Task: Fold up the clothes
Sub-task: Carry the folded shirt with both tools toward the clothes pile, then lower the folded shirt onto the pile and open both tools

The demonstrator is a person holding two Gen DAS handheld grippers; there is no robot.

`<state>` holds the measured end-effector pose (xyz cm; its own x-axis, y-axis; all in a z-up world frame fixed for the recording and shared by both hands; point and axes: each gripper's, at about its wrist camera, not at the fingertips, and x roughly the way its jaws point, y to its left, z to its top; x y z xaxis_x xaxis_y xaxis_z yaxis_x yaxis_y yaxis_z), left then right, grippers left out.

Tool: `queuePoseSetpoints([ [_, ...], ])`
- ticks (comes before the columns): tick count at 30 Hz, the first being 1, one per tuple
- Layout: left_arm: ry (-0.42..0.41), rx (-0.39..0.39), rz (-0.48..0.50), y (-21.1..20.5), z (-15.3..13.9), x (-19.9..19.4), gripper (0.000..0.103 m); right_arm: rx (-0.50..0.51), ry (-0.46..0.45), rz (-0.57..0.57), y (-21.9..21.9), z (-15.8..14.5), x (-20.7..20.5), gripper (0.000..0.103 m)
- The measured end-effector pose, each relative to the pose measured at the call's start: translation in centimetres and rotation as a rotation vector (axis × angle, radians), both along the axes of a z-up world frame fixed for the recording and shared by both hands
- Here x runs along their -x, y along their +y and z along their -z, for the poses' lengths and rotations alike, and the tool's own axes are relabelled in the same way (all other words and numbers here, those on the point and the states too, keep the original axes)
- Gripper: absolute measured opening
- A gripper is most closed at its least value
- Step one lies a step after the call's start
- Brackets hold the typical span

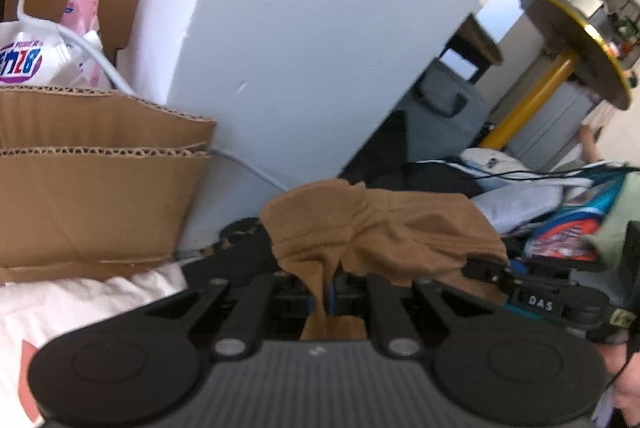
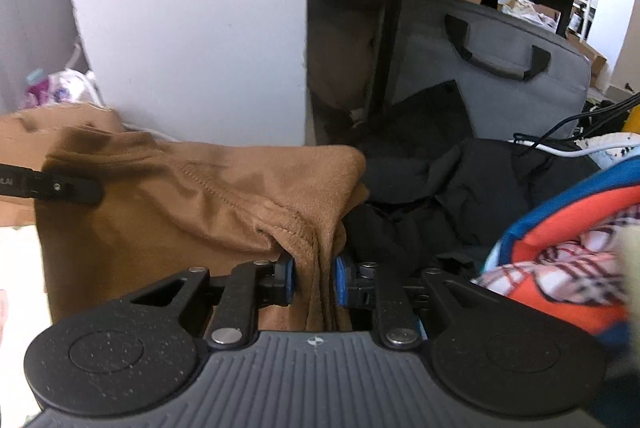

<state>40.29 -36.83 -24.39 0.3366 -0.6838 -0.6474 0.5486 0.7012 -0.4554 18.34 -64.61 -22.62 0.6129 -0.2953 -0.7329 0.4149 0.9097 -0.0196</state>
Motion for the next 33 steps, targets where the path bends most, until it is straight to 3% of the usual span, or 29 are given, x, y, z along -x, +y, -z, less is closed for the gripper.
queuePoseSetpoints([
  [13, 0.010, -0.077, -0.016, -0.7, 2.7, -2.4, 0.007, -0.007, 0.071, 0.022, -1.8, 3.3, -3.4, 0.020],
  [19, 0.034, -0.096, -0.019, -0.4, 4.5, -3.7, 0.015, -0.001, 0.140, 0.039, -2.6, 5.3, -5.6, 0.023],
  [22, 0.039, -0.103, -0.023, 0.0, 4.6, -4.0, 0.031, -0.007, 0.164, 0.048, -2.9, 5.8, -6.3, 0.026],
  [23, 0.037, -0.110, -0.037, 0.3, 4.5, -4.1, 0.047, -0.012, 0.164, 0.051, -3.0, 5.6, -6.3, 0.026],
  [24, 0.032, -0.112, -0.051, 0.8, 4.3, -4.3, 0.055, -0.017, 0.164, 0.053, -3.1, 5.4, -6.3, 0.026],
  [33, 0.041, -0.088, -0.071, 3.4, 2.8, -4.0, 0.055, 0.005, 0.073, 0.057, -3.5, 2.0, -3.6, 0.031],
])
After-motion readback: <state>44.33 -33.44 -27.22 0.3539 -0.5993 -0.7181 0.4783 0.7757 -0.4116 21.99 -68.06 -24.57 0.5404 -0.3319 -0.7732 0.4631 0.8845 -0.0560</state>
